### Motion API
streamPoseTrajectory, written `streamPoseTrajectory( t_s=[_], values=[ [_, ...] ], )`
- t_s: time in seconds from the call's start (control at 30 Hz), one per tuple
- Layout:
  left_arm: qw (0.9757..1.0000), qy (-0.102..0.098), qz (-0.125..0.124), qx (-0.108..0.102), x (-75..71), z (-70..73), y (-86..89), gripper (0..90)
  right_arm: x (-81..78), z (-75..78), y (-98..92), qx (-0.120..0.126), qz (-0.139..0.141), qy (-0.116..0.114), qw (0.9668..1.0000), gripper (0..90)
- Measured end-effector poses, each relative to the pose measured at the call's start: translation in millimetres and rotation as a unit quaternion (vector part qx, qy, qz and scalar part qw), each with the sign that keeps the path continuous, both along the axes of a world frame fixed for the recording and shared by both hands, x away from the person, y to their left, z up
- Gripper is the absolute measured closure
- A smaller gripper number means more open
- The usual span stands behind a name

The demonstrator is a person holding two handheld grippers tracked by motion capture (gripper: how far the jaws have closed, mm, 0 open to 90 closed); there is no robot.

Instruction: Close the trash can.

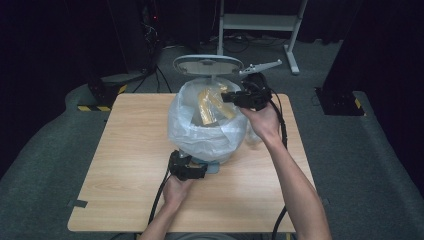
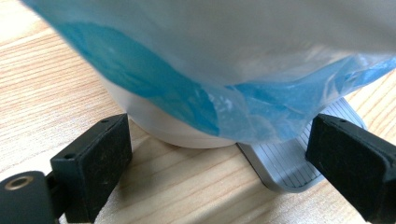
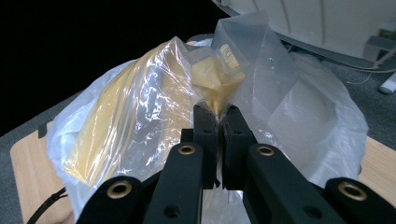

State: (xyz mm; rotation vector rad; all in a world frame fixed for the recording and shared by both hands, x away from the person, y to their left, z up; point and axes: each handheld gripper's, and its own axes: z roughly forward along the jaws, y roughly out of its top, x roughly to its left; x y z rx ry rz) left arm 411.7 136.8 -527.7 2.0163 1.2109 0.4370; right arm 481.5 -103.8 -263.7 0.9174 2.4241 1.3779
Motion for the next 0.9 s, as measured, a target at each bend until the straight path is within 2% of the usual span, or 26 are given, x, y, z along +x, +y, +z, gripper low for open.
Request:
streamPoseTrajectory(
  t_s=[0.33,0.5,0.67,0.73,0.8,0.9],
  values=[
    [1.0,0.0,0.0,0.0,0.0,0.0,0.1,7.1,21.0,-11.0,19.5,-0.016,-0.01,0.01,0.9998,87.1],
    [1.0,0.0,0.0,0.0,0.0,0.0,0.1,7.1,26.2,-14.5,23.4,-0.022,-0.017,0.016,0.9995,87.1],
    [1.0,0.0,0.0,0.0,0.1,0.0,0.2,7.1,32.7,-20.3,28.5,-0.038,-0.019,0.029,0.9987,86.9],
    [1.0,0.001,0.0,-0.001,0.1,0.0,0.2,7.1,35.4,-22.2,29.2,-0.04,-0.011,0.021,0.9989,86.9],
    [1.0,0.002,0.0,-0.002,0.3,-0.1,0.4,7.1,36.2,-23.7,31.0,-0.048,-0.02,0.032,0.9981,86.7],
    [1.0,0.003,-0.001,-0.002,0.4,-0.1,0.7,7.2,38.6,-26.8,33.8,-0.062,-0.017,0.034,0.9974,85.8]
  ],
)
